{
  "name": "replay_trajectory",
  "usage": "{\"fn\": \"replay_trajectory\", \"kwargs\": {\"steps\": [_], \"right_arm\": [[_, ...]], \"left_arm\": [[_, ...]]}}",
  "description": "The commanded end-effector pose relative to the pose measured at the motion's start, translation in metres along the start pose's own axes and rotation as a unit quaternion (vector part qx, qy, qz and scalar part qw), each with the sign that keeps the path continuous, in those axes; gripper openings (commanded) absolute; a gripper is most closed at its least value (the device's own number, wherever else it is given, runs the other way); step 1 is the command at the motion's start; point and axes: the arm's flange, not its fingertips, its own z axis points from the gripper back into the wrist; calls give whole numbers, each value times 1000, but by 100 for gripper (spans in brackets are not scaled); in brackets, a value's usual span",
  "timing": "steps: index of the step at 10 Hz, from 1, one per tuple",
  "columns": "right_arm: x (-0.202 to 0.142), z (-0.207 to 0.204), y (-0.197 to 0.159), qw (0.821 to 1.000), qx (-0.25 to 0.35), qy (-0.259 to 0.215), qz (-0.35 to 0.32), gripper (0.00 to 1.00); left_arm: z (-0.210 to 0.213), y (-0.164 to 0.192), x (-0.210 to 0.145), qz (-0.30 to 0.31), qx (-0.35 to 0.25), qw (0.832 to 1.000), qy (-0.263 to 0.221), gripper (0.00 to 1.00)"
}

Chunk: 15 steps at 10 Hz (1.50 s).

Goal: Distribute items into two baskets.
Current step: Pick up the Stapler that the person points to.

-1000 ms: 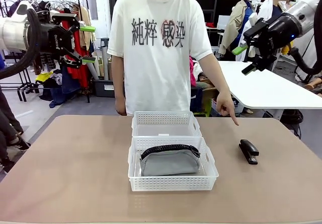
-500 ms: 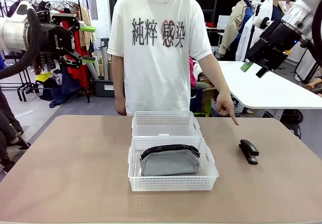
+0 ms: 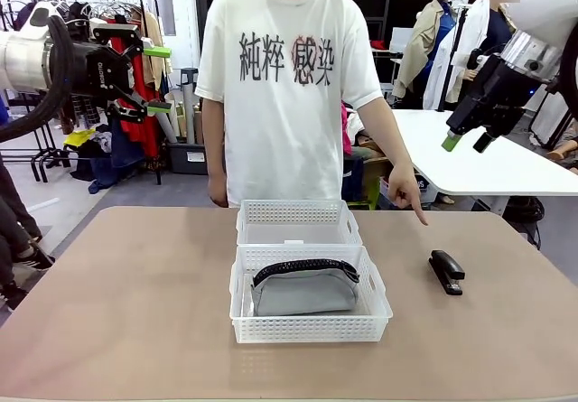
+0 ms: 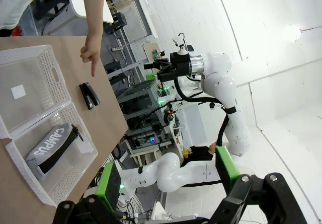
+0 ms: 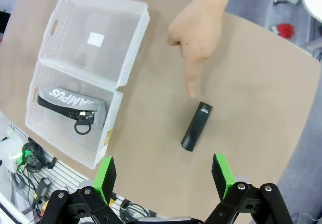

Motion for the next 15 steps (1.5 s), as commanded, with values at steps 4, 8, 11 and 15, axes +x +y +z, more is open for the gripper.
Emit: {"fn": "replay_trajectory", "kwargs": {"steps": [4,8,11,15], "right_arm": [[-6,-27,0,998,-32,51,20,100],[-9,-87,-15,978,-153,115,-79,100],[-14,-122,-16,976,-155,115,-102,100],[-17,-159,-29,972,-152,152,-95,100]], "left_arm": [[2,-2,-1,0,-8,1000,1,100],[2,-2,-1,0,-8,1000,1,100],[2,-2,-1,0,-8,1000,1,100],[2,-2,-1,0,-8,1000,1,100]]}}
